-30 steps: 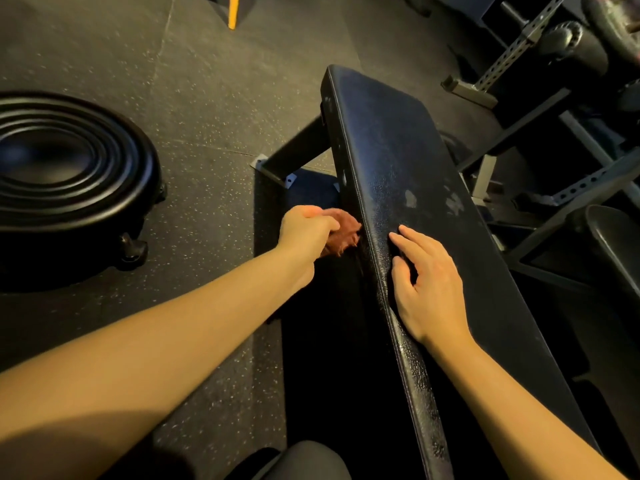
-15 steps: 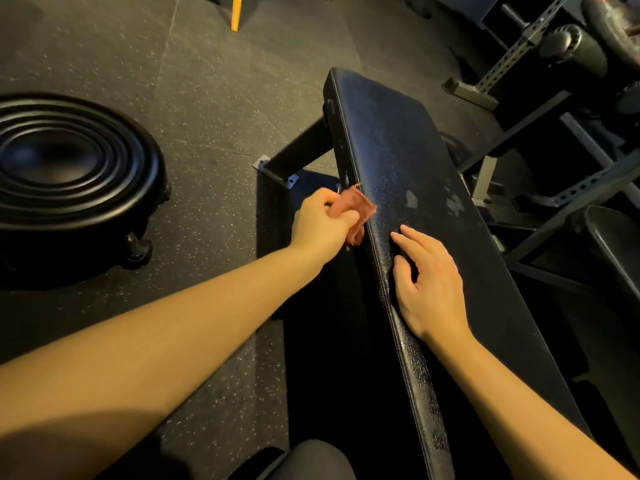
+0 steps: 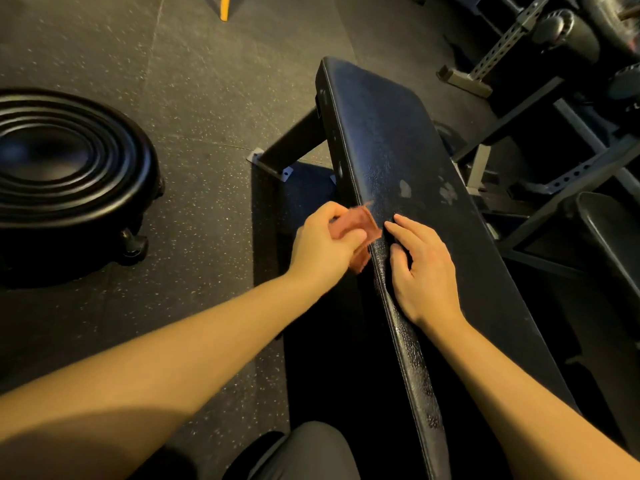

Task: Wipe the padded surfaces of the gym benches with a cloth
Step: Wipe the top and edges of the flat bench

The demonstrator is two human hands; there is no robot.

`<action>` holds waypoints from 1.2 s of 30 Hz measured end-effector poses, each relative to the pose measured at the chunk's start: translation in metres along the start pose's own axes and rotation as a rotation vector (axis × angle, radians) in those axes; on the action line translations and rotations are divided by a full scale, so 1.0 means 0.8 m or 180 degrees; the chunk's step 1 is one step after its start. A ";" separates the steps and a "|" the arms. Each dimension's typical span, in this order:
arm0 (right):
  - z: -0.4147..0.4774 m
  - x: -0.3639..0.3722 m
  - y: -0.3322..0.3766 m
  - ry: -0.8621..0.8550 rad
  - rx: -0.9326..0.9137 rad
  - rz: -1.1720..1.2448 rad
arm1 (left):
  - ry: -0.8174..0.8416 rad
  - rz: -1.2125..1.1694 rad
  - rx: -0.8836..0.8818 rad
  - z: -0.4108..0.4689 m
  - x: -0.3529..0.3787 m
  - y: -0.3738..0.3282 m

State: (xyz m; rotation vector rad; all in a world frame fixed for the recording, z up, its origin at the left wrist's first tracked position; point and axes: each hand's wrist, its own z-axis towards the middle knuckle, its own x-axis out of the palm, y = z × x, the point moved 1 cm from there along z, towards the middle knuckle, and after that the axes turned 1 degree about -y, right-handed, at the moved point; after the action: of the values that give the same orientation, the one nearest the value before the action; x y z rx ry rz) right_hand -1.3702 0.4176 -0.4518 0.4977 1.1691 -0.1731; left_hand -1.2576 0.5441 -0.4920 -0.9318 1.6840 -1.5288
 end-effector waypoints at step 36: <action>0.000 -0.001 -0.003 0.0188 0.0077 0.0073 | 0.1390 0.0234 -0.0370 -0.168 -0.019 0.014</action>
State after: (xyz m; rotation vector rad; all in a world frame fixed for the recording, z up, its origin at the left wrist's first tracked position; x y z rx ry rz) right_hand -1.3717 0.4158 -0.4516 0.5404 1.2196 -0.1538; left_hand -1.3650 0.6273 -0.4907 -0.6102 2.1050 -1.6846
